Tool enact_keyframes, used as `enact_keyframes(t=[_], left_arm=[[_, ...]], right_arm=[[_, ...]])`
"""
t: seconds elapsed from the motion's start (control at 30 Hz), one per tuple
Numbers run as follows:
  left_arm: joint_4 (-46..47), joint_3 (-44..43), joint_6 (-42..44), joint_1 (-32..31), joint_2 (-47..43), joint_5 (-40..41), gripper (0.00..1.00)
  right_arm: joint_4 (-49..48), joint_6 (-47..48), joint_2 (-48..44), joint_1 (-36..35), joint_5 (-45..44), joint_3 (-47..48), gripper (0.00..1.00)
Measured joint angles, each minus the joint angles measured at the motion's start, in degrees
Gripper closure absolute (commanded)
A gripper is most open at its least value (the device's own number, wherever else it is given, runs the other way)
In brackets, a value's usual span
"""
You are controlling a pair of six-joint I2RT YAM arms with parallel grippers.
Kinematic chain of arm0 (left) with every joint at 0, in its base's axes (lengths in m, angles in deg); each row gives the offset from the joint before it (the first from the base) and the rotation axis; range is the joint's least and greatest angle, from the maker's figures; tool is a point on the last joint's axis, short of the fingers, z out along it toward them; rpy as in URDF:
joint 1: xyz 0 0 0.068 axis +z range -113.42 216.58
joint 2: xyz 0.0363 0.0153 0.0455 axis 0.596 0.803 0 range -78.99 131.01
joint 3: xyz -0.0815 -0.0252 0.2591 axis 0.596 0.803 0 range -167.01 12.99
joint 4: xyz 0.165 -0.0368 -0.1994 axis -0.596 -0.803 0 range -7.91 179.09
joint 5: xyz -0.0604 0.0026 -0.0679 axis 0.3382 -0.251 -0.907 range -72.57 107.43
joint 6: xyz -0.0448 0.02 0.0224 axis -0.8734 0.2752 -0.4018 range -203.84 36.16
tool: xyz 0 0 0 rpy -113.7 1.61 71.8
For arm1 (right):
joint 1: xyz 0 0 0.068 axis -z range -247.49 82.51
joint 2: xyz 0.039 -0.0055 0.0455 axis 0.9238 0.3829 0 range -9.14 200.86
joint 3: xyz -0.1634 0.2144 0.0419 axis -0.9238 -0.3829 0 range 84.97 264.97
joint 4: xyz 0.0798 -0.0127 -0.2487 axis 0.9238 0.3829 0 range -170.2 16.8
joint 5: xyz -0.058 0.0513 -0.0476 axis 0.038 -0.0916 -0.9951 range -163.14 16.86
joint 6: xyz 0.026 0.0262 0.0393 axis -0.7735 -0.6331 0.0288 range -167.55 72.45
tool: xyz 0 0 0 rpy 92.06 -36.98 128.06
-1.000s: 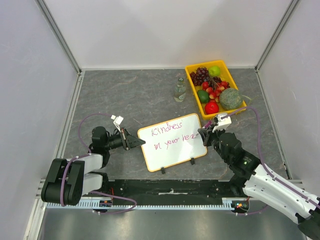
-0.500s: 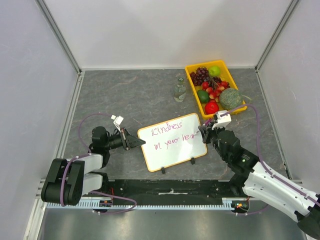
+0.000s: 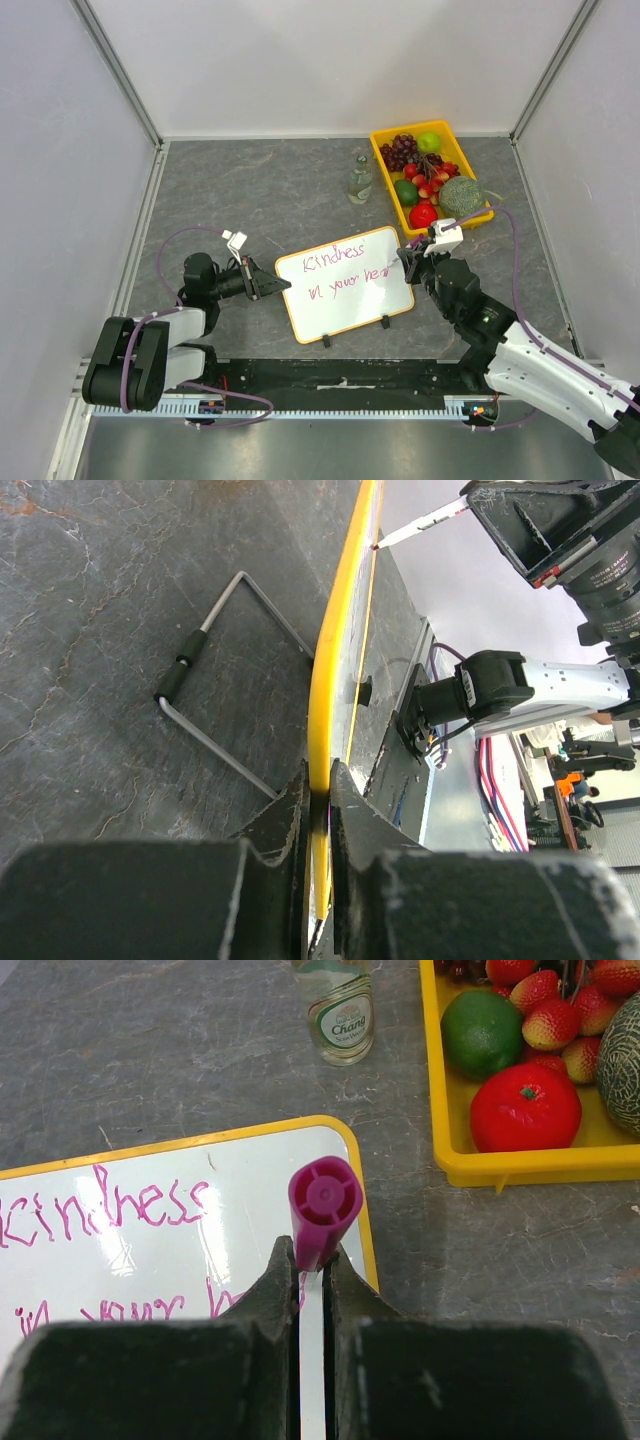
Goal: Write a sentence on the whiteboard
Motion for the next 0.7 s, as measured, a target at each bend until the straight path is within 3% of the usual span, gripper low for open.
enact_keyframes(t=[0.7], left_arm=[[0.0, 0.0, 0.0, 0.0, 0.0, 0.0, 0.98]], right_arm=[[3.1, 0.0, -3.1, 0.8, 0.0, -0.1, 1.0]])
